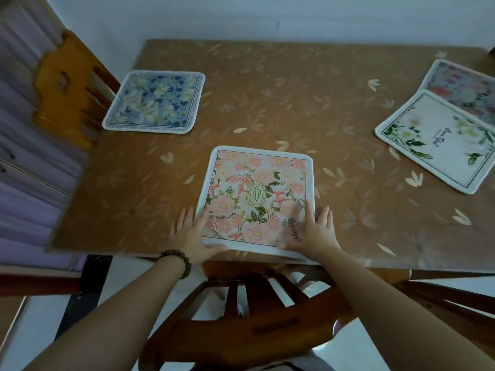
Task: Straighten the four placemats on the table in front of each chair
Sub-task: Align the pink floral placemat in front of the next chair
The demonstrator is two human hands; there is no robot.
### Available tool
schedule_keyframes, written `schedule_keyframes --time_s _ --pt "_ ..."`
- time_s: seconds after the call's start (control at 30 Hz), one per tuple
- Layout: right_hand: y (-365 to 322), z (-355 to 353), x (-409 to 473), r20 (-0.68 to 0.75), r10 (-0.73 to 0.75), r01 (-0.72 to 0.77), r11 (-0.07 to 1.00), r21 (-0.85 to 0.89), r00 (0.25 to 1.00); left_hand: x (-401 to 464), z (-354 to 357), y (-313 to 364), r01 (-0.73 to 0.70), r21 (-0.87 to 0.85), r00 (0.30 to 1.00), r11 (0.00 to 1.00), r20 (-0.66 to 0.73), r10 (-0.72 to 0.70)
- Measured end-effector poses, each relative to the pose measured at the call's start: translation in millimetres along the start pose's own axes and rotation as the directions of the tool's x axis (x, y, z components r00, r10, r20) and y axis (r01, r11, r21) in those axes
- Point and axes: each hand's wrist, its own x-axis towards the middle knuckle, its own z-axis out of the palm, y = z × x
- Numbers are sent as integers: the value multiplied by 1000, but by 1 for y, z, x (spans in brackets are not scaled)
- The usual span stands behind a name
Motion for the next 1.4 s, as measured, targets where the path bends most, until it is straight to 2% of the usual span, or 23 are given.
schedule_keyframes --time_s 0.1,0.27,0.43,0.73,1.4 --pt "2 12 -13 47 8 -6 1000 -28 999 -2 5 7 -15 -6 1000 1000 21 15" --pt "-1 17 -14 9 -75 75 997 -6 997 -9 9 16 -18 -36 1000 999 -26 17" --pt "3 18 -13 1 -91 91 995 45 996 -19 16 20 12 -120 998 993 -66 -20" --pt "-2 22 -22 -17 -125 124 992 -13 992 -28 21 10 31 -204 987 978 -147 -62" --pt "-3 25 -25 -44 -158 157 987 -27 986 -29 18 8 52 -144 990 988 -124 -71"
